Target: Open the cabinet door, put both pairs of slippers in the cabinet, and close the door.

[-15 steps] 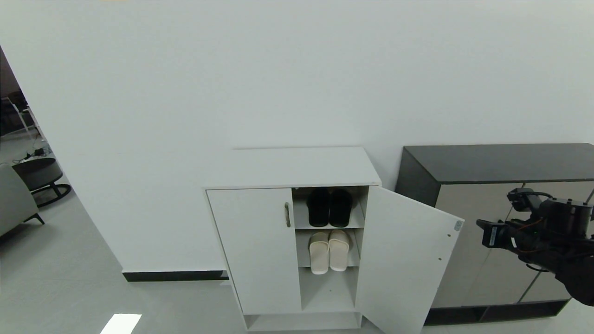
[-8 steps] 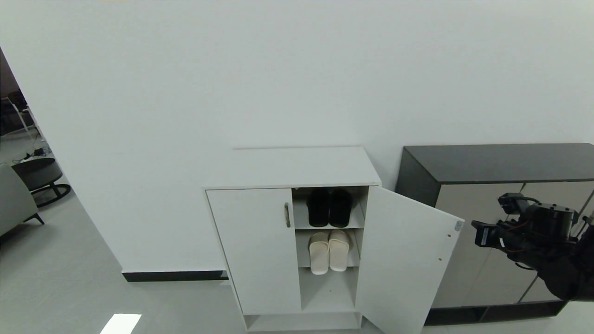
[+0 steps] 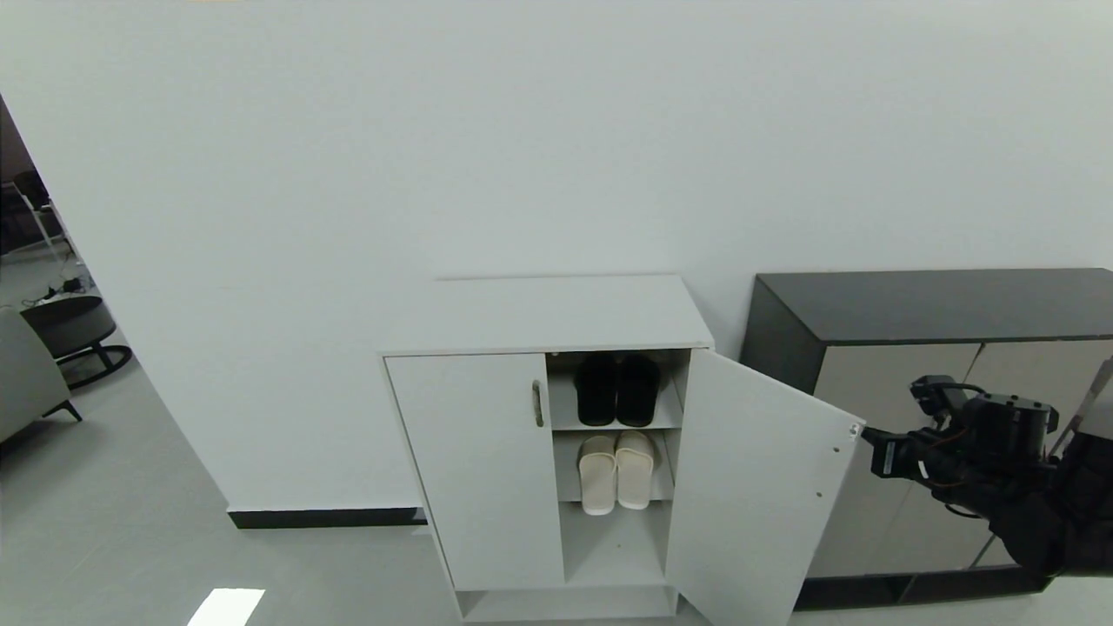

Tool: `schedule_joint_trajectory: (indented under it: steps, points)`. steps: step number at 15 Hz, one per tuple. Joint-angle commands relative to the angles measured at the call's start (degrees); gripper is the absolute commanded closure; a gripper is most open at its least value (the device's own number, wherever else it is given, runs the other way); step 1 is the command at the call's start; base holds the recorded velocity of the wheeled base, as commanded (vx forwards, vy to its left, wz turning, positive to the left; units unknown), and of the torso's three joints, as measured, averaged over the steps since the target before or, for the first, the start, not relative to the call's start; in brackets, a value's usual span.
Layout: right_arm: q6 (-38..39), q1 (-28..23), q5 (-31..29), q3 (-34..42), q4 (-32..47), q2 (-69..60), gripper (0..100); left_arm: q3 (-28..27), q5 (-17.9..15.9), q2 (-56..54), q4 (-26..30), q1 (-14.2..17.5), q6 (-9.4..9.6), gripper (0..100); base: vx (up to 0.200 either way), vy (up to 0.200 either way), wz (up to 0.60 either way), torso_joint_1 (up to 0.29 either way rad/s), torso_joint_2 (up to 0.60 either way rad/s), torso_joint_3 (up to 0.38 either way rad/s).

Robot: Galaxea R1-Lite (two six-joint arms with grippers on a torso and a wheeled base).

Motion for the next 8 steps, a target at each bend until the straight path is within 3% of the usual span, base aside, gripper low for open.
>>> schedule_joint_trajectory:
  steps: [1, 8]
  points:
    - [0.09, 1.33, 1.64, 3.18, -0.9, -2.53, 100, 0.0, 0.01, 0.08, -0.04, -0.01, -0.01, 100, 0.0, 0.0, 0.0, 0.0, 0.0, 0.0]
    - [0.26, 5.81, 2.35, 5.56, -0.72, -3.41, 100, 0.0, 0.01, 0.08, -0.04, -0.01, -0.01, 100, 0.0, 0.0, 0.0, 0.0, 0.0, 0.0]
